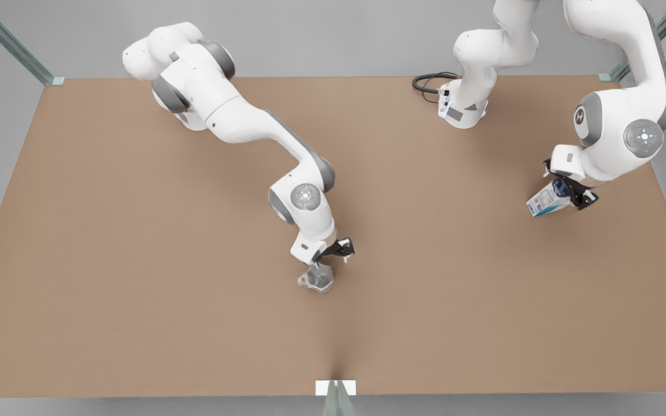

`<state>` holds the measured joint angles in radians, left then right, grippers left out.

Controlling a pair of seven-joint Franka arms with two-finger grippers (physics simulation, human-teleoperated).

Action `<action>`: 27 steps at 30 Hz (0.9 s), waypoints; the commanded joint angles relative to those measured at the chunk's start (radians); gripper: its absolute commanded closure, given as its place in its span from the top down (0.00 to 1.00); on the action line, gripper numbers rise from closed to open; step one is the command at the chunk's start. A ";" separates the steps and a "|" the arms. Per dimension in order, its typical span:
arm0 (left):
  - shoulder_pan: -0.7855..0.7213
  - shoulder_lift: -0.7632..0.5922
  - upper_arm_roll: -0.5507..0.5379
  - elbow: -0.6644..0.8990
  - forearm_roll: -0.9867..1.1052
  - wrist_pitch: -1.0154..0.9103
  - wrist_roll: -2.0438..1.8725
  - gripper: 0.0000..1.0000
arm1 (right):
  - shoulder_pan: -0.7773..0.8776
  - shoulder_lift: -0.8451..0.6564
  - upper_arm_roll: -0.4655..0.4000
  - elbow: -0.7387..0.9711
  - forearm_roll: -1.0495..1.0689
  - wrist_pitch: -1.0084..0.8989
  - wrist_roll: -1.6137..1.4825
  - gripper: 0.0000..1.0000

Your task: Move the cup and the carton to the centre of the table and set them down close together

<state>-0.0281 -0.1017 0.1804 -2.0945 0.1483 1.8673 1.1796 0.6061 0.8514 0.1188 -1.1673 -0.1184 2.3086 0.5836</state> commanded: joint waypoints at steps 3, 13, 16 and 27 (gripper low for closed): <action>-0.010 -0.018 0.030 -0.074 0.036 0.084 0.049 1.00 | -0.048 -0.123 -0.030 -0.130 0.000 -0.003 -0.010 1.00; -0.012 -0.046 0.094 -0.229 0.036 0.202 0.074 1.00 | -0.520 -0.589 -0.126 -0.333 0.068 -0.520 -0.579 1.00; -0.012 -0.042 0.109 -0.249 0.036 0.222 0.101 1.00 | -0.604 -0.548 -0.126 -0.227 0.069 -0.600 -0.582 1.00; -0.010 -0.010 0.183 -0.249 0.085 0.319 0.249 1.00 | -0.624 -0.482 -0.125 -0.215 0.098 -0.506 -0.544 1.00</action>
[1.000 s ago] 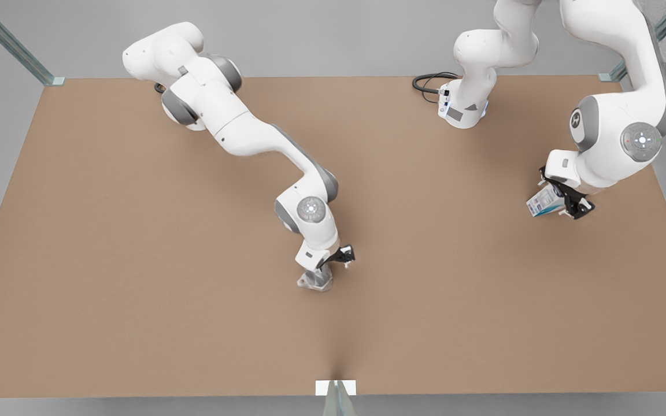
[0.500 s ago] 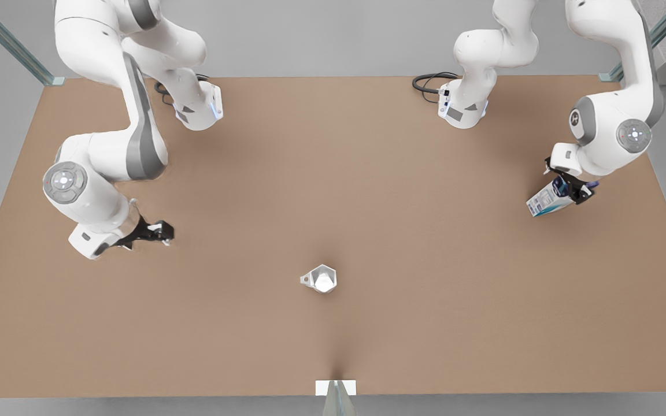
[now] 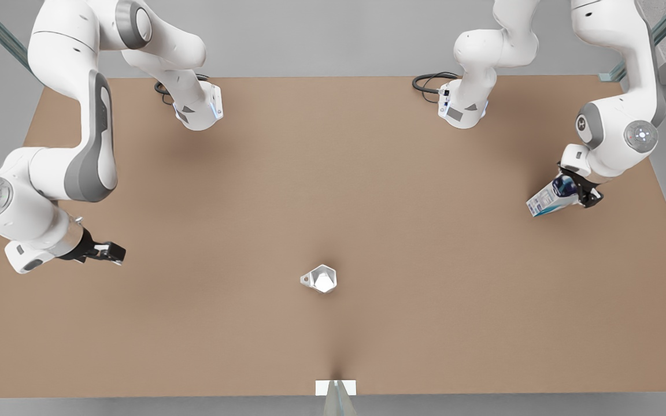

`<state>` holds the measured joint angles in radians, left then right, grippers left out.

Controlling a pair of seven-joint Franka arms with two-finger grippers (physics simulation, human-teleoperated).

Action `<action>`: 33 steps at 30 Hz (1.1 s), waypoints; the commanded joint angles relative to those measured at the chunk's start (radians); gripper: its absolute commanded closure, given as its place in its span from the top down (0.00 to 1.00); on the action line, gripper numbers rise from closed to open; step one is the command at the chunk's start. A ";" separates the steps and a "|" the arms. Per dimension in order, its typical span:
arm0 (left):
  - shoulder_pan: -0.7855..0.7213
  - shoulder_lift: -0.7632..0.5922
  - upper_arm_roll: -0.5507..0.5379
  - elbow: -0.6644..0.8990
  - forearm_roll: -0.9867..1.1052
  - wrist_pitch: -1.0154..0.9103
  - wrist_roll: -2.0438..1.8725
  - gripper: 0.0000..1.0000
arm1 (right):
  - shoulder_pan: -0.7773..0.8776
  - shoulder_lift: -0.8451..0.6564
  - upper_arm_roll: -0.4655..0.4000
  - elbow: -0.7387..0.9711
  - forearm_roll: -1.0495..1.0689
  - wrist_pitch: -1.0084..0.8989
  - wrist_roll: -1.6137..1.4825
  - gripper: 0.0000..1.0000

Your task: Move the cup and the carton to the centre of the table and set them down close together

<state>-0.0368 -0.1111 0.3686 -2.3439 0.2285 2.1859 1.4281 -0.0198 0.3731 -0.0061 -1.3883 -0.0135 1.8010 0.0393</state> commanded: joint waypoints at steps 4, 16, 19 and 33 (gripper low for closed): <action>-0.003 0.002 0.019 -0.002 0.006 -0.011 0.008 1.00 | 0.008 -0.010 0.000 -0.009 0.030 -0.005 -0.001 1.00; -0.002 0.051 0.049 -0.008 0.006 -0.011 0.020 1.00 | 0.014 -0.002 0.002 -0.006 0.033 -0.005 0.001 1.00; -0.003 0.087 0.049 -0.008 0.006 0.011 0.015 1.00 | 0.015 0.001 0.002 -0.006 0.033 -0.002 0.001 1.00; -0.003 0.128 0.041 -0.008 0.005 0.043 0.002 0.64 | 0.021 0.003 0.003 -0.005 0.032 -0.003 0.022 1.00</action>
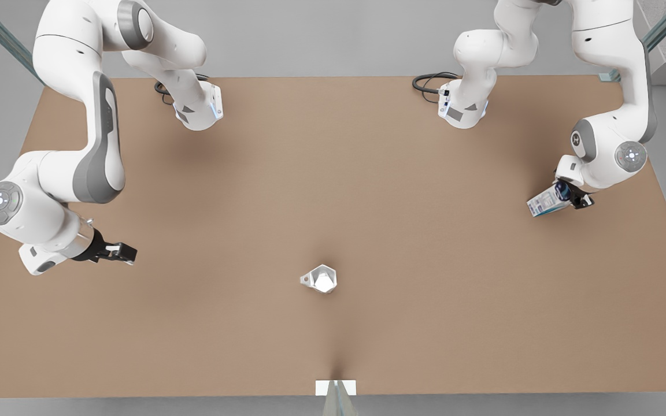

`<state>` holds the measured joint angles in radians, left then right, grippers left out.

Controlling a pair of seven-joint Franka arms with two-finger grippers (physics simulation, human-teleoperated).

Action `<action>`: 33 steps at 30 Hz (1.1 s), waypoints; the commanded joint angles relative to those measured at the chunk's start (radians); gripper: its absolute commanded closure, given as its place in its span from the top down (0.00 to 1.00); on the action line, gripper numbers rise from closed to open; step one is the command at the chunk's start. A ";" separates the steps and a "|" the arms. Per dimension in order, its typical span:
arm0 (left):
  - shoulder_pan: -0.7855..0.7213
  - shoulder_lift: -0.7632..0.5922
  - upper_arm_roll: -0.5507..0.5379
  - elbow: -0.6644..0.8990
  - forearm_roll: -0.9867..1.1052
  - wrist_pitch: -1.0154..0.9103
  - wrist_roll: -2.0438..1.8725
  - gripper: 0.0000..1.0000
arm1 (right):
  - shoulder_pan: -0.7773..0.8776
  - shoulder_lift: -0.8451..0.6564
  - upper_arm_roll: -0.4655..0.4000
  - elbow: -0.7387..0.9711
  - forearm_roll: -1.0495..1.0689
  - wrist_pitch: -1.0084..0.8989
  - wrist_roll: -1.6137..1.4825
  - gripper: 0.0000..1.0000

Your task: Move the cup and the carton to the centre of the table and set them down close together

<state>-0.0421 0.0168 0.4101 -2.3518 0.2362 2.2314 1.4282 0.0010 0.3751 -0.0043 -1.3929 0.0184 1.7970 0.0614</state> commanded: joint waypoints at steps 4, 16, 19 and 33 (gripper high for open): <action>0.002 -0.006 -0.005 0.000 -0.005 -0.013 -0.017 0.64 | 0.000 -0.001 0.001 -0.002 -0.005 -0.001 0.000 1.00; -0.027 -0.046 -0.411 0.195 -0.060 -0.233 -0.512 0.65 | -0.003 -0.002 0.001 -0.003 -0.008 -0.010 0.000 1.00; -0.032 -0.014 -0.665 0.287 -0.113 -0.322 -0.805 0.66 | -0.003 -0.001 0.001 -0.002 -0.008 -0.005 0.000 1.00; -0.258 0.506 -0.945 0.851 -0.092 -0.394 -1.560 0.67 | -0.003 0.004 0.001 -0.002 -0.006 -0.004 0.000 1.00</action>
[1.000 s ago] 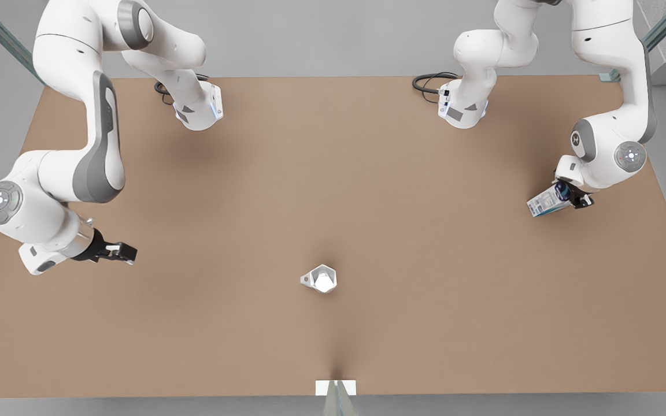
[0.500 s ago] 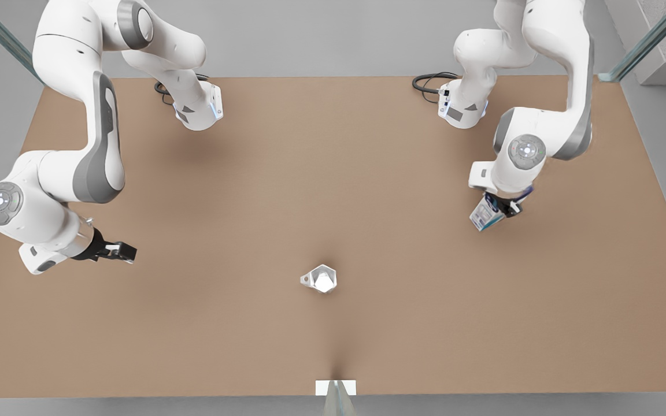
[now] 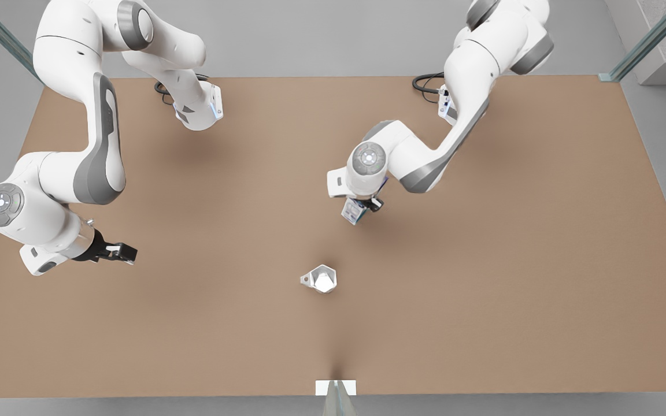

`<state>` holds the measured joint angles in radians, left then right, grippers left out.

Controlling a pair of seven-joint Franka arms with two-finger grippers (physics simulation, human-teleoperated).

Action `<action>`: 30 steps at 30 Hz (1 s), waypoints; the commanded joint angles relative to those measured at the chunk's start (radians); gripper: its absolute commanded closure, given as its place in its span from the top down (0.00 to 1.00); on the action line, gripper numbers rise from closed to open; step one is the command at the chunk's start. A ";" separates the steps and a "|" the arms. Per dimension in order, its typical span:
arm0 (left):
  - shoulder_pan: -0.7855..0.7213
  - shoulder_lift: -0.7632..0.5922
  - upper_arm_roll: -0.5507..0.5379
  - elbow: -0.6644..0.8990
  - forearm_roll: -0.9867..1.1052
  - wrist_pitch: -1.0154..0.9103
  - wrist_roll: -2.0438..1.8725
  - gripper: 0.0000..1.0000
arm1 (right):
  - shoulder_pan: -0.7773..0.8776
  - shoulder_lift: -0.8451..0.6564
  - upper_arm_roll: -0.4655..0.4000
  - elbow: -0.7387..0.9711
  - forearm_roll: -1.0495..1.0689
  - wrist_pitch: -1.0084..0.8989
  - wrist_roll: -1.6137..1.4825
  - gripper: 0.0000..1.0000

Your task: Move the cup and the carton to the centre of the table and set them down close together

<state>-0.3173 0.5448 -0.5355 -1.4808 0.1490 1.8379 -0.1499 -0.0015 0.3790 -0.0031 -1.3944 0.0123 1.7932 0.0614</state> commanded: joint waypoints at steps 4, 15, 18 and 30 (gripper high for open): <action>-0.035 0.093 0.003 0.103 0.041 0.000 -0.066 0.67 | 0.000 0.001 0.000 0.000 -0.002 0.000 0.000 1.00; -0.082 0.219 0.023 0.244 0.089 0.046 -0.188 1.00 | 0.000 0.000 0.000 0.002 -0.011 0.006 0.021 1.00; -0.082 0.219 0.023 0.244 0.089 0.047 -0.195 1.00 | 0.000 0.000 0.000 0.000 -0.011 0.003 0.021 1.00; 0.038 0.138 0.042 0.389 0.032 -0.195 -0.208 1.00 | -0.002 -0.003 0.000 0.000 -0.011 -0.005 0.020 1.00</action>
<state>-0.1956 0.6635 -0.4919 -1.0922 0.1947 1.6321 -0.3398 -0.0031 0.3759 -0.0031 -1.3944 0.0015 1.7886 0.0813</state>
